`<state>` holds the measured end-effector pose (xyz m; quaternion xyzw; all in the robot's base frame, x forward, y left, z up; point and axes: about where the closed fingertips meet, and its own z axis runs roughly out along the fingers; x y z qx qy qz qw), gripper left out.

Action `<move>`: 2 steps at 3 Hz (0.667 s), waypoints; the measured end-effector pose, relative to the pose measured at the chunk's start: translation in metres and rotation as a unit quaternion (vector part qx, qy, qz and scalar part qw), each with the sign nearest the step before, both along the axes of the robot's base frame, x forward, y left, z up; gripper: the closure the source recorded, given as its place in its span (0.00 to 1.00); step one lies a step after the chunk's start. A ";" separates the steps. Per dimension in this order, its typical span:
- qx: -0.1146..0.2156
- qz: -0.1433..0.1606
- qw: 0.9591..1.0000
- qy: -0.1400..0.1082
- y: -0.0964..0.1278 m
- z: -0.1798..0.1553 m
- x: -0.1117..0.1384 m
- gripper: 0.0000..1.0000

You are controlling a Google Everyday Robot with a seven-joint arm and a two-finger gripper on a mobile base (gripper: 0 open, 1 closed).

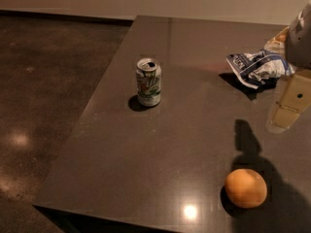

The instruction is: Move 7up can near orange

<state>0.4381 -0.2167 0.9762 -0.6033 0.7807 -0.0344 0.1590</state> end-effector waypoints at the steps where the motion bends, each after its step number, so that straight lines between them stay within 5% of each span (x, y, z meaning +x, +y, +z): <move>1: 0.000 0.000 1.000 0.000 0.000 0.000 0.000 0.00; 2: 0.012 0.000 1.000 -0.003 0.005 0.000 0.010 0.00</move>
Offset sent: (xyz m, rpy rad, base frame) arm 0.0295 0.0135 -0.0046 0.0703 0.0062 0.0005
